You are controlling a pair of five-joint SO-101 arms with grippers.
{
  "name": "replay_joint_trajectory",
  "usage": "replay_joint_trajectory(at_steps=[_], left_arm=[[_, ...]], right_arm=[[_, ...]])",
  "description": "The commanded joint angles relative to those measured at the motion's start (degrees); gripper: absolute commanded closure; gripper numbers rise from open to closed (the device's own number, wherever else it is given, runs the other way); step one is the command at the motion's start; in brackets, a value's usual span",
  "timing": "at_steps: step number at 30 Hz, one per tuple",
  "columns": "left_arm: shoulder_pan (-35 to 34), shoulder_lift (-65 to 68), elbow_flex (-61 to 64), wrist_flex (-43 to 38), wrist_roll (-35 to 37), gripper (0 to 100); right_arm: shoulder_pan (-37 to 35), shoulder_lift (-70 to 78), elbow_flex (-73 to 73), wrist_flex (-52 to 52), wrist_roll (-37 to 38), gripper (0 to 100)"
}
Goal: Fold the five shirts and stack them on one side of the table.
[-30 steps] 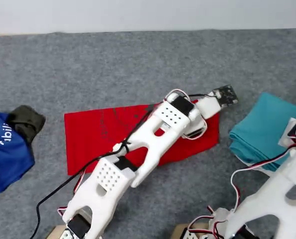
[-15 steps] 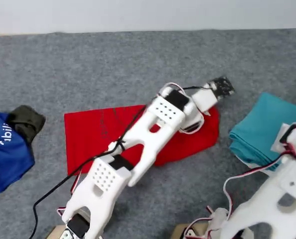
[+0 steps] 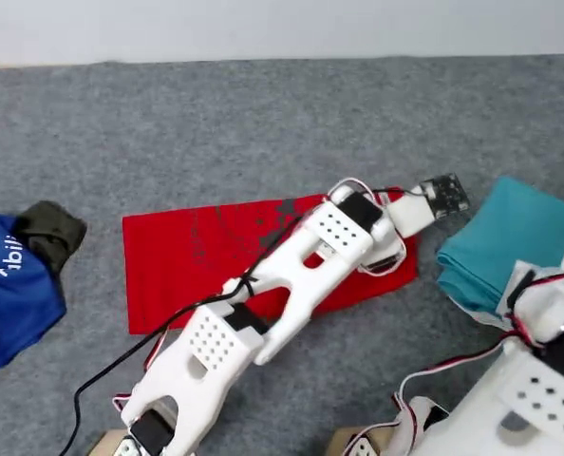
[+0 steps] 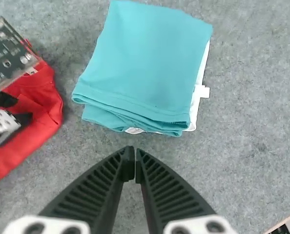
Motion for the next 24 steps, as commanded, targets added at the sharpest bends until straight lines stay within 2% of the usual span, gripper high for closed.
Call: replay_joint_trajectory(at_steps=[1, 4, 9, 16, 19, 24], left_arm=[[-2.73, -0.44, -4.79, -1.32, -0.62, 89], [-4.13, -0.44, -6.90, -1.14, -3.25, 89], [-5.36, -0.88, -7.25, 1.23, -3.69, 89], [-3.16, -0.44, -11.30, 11.43, -3.69, 91], [-1.58, -0.35, -10.07, 12.40, -3.78, 94], [0.00, -0.35, -6.11, 12.31, -3.78, 95]], right_arm=[[-0.57, -1.89, -0.35, -1.54, 1.05, 98.8], [-0.57, -2.59, -0.35, -2.24, 1.14, 98.8], [-0.57, -2.68, -0.35, -2.15, 1.05, 98.8], [-0.57, -2.68, -0.35, -2.15, 0.88, 98.8], [-0.57, -2.68, -0.35, -2.15, 0.79, 98.8], [-0.57, -2.68, -0.35, -2.07, 0.88, 98.8]])
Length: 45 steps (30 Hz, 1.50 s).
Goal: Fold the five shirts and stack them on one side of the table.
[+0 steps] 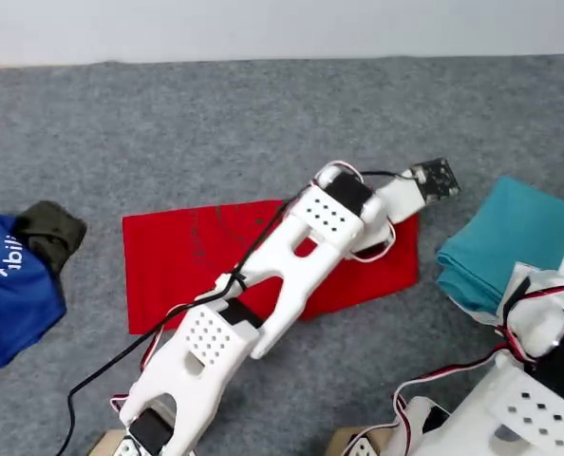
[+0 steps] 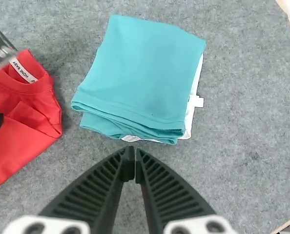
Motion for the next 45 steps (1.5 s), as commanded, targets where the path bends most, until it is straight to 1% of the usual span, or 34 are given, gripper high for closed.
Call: replay_joint_trajectory(at_steps=[1, 7, 10, 14, 17, 20, 27, 31, 35, 40, 45], left_arm=[[1.58, -0.70, 1.27, 0.97, -0.88, 95], [5.98, -0.79, 1.98, 4.22, -0.79, 96], [8.00, -0.70, 2.33, 4.22, -0.70, 98], [9.49, -0.70, 4.26, 4.40, -0.62, 98], [8.97, -0.70, 4.53, 3.96, -0.70, 98], [6.77, -0.70, 4.18, 2.46, -0.79, 98], [1.76, -0.70, 0.57, 2.11, -1.05, 98], [-0.62, -0.62, 1.80, 0.18, -3.60, 98], [-0.35, -1.32, 1.80, 0.70, -3.52, 98], [0.97, -0.70, -1.45, 3.25, -3.25, 98], [5.71, -0.70, 0.75, 2.55, -0.88, 98]], right_arm=[[-0.57, -0.66, -0.35, -0.92, 0.35, 98.8], [-0.57, -0.66, -0.35, -1.01, 0.26, 98.8], [-0.57, -0.66, -0.35, -0.92, 0.53, 98.8], [-0.57, -0.66, -0.35, -0.75, 0.53, 98.8], [-0.57, -0.66, -0.35, -0.75, 0.53, 98.8], [-0.57, -0.66, -0.35, -0.84, 0.62, 98.8], [-0.57, -0.66, -0.35, -1.01, 0.62, 98.7], [-0.57, -0.66, -0.35, -1.01, 0.62, 98.7], [-0.57, -0.66, -0.35, -1.01, 0.62, 98.7], [-0.57, -0.66, -0.35, -1.10, 0.62, 98.7], [-0.57, -0.66, -0.35, -1.10, 0.62, 98.7]])
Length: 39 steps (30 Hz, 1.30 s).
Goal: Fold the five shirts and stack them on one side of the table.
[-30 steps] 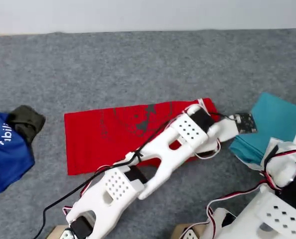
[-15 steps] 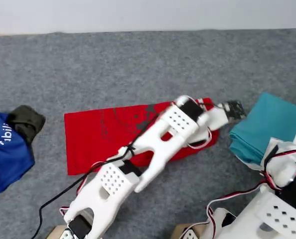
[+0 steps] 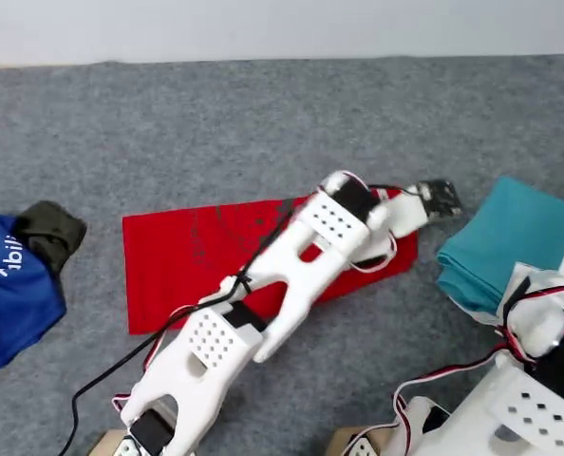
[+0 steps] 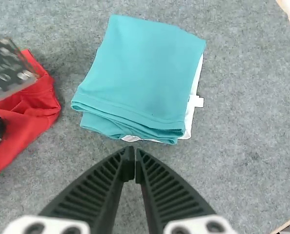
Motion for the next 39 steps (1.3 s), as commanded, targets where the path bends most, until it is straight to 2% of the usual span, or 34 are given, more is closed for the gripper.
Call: replay_joint_trajectory(at_steps=[1, 8, 19, 22, 24, 31, 36, 39], left_arm=[[4.13, -0.88, 0.84, -0.79, 1.49, 98], [6.42, -1.41, 4.62, -4.13, 1.49, 98], [0.18, -4.04, -10.42, 5.45, 1.23, 98], [-1.14, -3.96, -10.95, 6.51, 1.14, 98], [-1.76, -3.87, -8.92, 6.24, 1.14, 98], [-3.34, 1.32, 0.22, -2.73, 1.14, 98], [-5.45, 3.78, -3.82, -2.46, 1.05, 98], [-7.12, 3.43, -8.31, 0.62, -0.09, 98]], right_arm=[[-0.57, -0.66, -0.35, -1.10, 0.62, 98.7], [-0.57, -0.66, -0.53, -1.01, 0.62, 98.7], [-0.57, -0.66, -0.53, -1.10, 0.62, 98.6], [-0.57, -0.66, -0.44, -1.10, 0.62, 98.6], [-0.57, -0.66, -0.44, -1.10, 0.62, 98.6], [-0.57, -0.66, -0.35, -1.10, 0.62, 98.6], [-0.57, -0.66, -0.35, -1.10, 0.62, 98.6], [-0.57, -0.66, -0.35, -1.10, 0.62, 98.5]])
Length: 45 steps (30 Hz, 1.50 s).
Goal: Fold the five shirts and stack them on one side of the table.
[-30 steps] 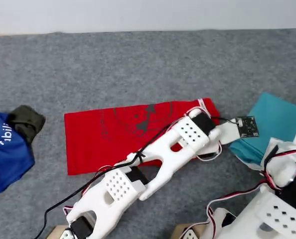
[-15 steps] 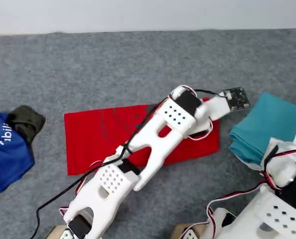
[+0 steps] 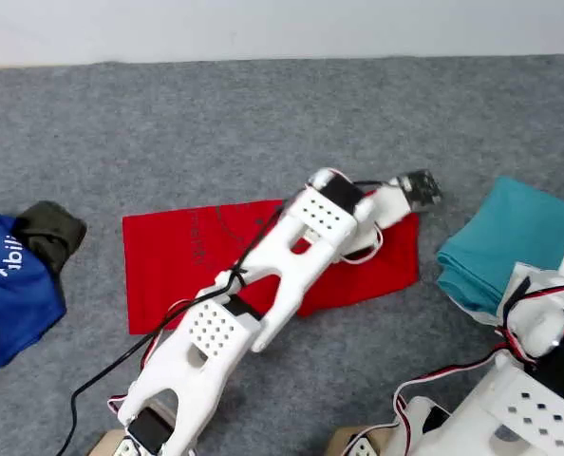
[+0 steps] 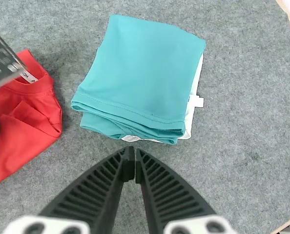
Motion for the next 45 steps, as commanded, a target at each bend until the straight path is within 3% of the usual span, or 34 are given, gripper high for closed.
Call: replay_joint_trajectory(at_steps=[1, 8, 17, 20, 31, 41, 45], left_arm=[[-2.02, -1.14, -6.90, 3.96, -1.93, 98], [-3.87, -0.70, -17.27, 14.59, -3.08, 98], [-3.52, -1.14, -11.74, 14.51, -2.64, 99], [-5.89, -1.58, -11.74, 14.59, 2.29, 99], [-14.59, -18.11, 3.30, 14.59, 13.45, 99], [-31.47, -37.80, 17.10, 14.59, 15.30, 99], [-37.80, -46.42, 23.78, 14.51, 15.12, 99]], right_arm=[[-0.57, -0.66, -0.35, -1.10, 0.62, 98.5], [-0.57, -0.66, -0.35, -1.54, 0.26, 98.5], [-0.66, -0.22, 0.00, -1.27, 0.18, 98.5], [-1.63, -0.13, 3.69, -1.89, 0.18, 98.3], [-22.02, 2.51, 23.56, -22.90, 0.18, 98.3], [-37.85, 26.42, 18.73, -26.15, 0.09, 98.8], [-44.44, 31.43, 15.38, -26.07, -4.84, 98.8]])
